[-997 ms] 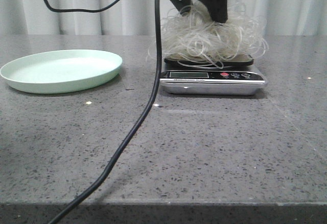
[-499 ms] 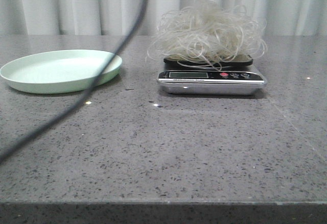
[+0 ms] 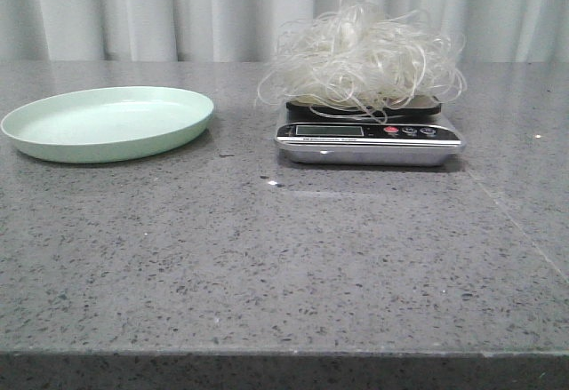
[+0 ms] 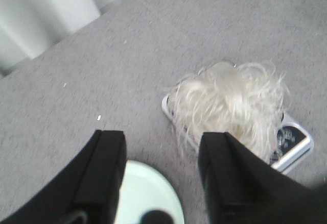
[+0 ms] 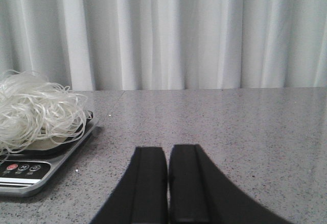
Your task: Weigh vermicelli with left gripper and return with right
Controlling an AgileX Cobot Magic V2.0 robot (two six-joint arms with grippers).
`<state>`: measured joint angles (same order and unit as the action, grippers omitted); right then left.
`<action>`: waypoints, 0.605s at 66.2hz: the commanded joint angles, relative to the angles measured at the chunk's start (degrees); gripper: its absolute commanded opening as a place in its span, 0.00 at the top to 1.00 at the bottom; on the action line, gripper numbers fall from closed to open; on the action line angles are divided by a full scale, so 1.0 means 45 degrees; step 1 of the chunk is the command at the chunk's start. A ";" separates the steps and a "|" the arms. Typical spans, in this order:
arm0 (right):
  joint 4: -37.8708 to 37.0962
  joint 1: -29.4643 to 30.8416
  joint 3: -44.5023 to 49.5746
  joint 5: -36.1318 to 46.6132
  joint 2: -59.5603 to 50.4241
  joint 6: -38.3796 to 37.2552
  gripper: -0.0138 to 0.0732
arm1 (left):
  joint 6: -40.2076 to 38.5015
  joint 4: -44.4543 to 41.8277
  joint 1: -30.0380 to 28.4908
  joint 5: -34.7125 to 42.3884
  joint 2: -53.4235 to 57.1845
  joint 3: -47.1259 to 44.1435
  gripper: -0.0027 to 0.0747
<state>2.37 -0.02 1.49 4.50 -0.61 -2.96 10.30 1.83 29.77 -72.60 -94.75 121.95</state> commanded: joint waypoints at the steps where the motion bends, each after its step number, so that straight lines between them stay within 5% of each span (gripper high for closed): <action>1: 0.0014 0.0017 -0.0080 0.1028 -0.0207 0.0111 0.62 | 0.0064 0.0233 -0.0219 0.1014 0.1839 -0.1611 0.55; 25: 0.0014 0.0017 -0.0080 0.1028 -0.0207 0.0111 0.62 | 0.0064 0.0385 -0.0248 0.6397 0.7992 -1.1077 0.72; 40: 0.0014 0.0017 -0.0080 0.1028 -0.0207 0.0111 0.62 | 0.0064 0.0816 -0.0248 0.7825 1.2075 -1.5380 0.80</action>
<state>2.37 -0.02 1.49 4.50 -0.61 -2.96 10.63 3.43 28.95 -44.12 -47.41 56.96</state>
